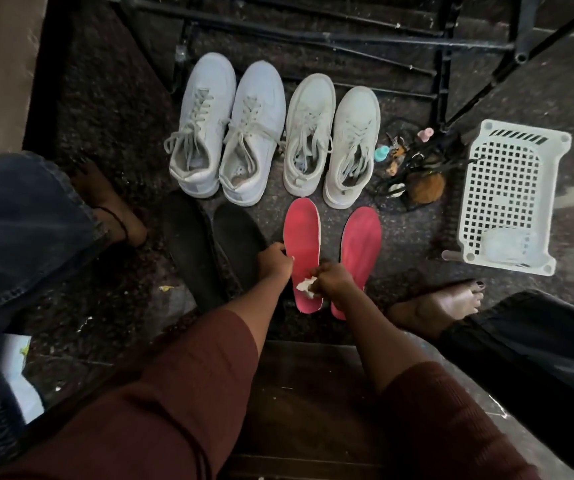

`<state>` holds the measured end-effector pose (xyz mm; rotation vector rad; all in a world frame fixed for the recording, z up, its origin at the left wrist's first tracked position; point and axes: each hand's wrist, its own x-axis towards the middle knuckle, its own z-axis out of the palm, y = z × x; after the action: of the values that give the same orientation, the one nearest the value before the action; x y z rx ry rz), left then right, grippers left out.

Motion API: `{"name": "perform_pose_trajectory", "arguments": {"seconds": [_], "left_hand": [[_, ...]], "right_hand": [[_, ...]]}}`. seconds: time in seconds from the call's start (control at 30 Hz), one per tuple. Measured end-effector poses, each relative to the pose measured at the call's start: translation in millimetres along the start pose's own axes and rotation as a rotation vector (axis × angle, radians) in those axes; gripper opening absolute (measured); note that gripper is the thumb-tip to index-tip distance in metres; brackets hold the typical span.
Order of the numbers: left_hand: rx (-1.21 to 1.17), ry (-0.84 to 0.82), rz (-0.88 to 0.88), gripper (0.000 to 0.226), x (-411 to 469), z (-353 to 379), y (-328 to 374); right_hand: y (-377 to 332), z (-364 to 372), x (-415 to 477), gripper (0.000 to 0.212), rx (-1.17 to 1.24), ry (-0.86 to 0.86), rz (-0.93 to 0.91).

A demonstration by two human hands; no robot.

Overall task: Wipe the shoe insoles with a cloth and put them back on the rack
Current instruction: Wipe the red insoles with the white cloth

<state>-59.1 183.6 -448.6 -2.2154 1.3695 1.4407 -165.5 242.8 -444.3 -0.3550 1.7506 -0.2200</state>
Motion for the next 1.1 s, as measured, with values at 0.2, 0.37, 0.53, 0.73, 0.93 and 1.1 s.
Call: {"name": "perform_pose_trajectory", "arguments": {"seconds": [0.2,0.37,0.53,0.73,0.93,1.1], "left_hand": [[0.028,0.145,0.211,0.033,-20,11,10],[0.090,-0.110,0.312,0.041,-36,54,21],[0.163,-0.216,0.202,0.050,-38,81,31],[-0.059,-0.281,0.070,0.048,-35,82,33],[-0.363,-0.422,0.142,0.028,-48,54,53],[-0.924,-0.764,0.007,0.024,-91,6,82]], "right_hand": [[19,-30,-10,0.027,0.231,0.340,0.016],[45,-48,-10,0.026,0.156,0.374,0.086],[53,-54,-1,0.007,0.188,0.192,0.151],[57,-65,-7,0.033,0.596,0.063,0.194],[23,-101,-38,0.029,0.641,-0.282,0.251],[-30,-132,-86,0.029,0.542,-0.359,0.090]]}}
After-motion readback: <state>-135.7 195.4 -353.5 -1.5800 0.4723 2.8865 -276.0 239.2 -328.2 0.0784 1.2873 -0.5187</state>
